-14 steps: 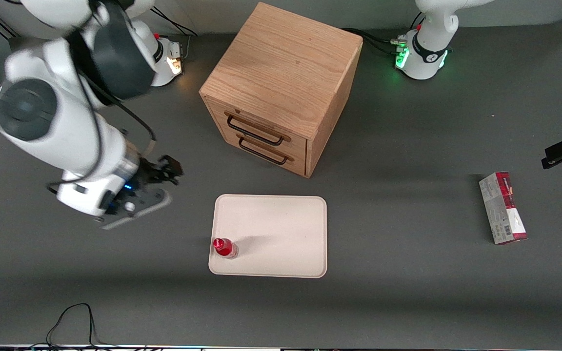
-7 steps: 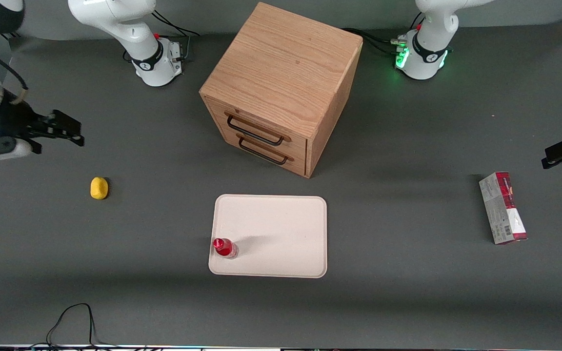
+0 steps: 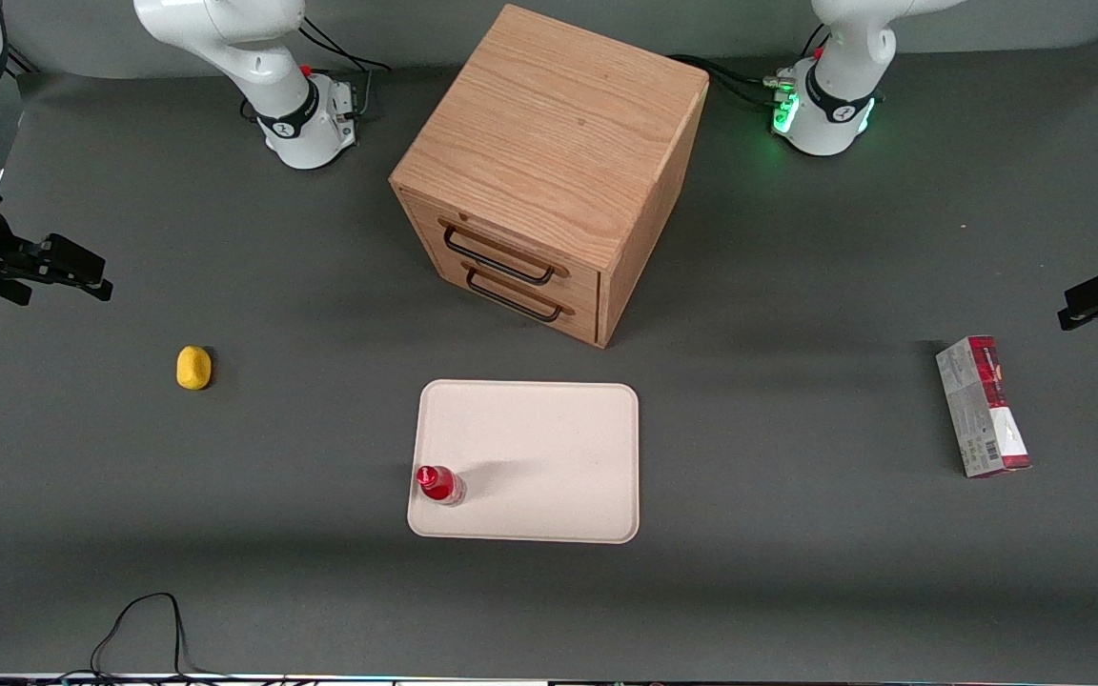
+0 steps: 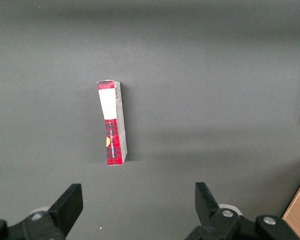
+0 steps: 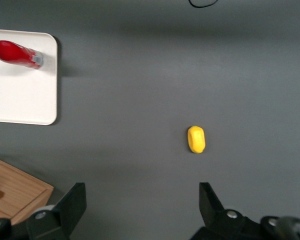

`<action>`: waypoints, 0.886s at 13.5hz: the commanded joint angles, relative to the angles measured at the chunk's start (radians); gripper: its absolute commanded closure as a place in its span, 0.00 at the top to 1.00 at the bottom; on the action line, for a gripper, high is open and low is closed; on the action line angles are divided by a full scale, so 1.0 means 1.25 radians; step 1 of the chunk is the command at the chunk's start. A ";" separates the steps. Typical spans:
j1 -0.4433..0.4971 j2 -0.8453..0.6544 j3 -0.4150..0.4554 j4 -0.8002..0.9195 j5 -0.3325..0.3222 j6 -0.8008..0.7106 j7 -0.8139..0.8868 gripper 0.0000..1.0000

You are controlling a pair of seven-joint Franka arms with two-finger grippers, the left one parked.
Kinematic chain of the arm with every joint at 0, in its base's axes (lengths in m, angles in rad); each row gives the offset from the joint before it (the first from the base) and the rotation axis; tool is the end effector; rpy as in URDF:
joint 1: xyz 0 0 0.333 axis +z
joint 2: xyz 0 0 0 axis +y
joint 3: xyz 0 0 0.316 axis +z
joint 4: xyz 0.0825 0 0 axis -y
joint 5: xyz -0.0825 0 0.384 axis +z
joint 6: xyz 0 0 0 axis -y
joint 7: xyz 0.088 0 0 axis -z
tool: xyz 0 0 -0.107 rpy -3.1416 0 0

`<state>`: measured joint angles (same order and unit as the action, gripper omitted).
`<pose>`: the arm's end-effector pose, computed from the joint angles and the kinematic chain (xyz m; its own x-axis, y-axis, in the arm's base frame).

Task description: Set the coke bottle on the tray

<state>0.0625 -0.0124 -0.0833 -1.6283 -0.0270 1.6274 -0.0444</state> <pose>0.5550 -0.0146 0.6091 0.9996 0.0251 0.0103 0.0248 -0.9993 0.0264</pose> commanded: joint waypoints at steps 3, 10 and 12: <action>0.000 -0.021 -0.002 -0.004 -0.009 -0.049 -0.023 1.00; 0.030 -0.040 -0.041 -0.031 -0.009 -0.059 -0.023 1.00; 0.041 -0.039 -0.044 -0.029 -0.009 -0.059 -0.015 1.00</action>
<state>0.0919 -0.0457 -0.1292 -1.6507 -0.0313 1.5496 -0.0565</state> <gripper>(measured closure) 0.000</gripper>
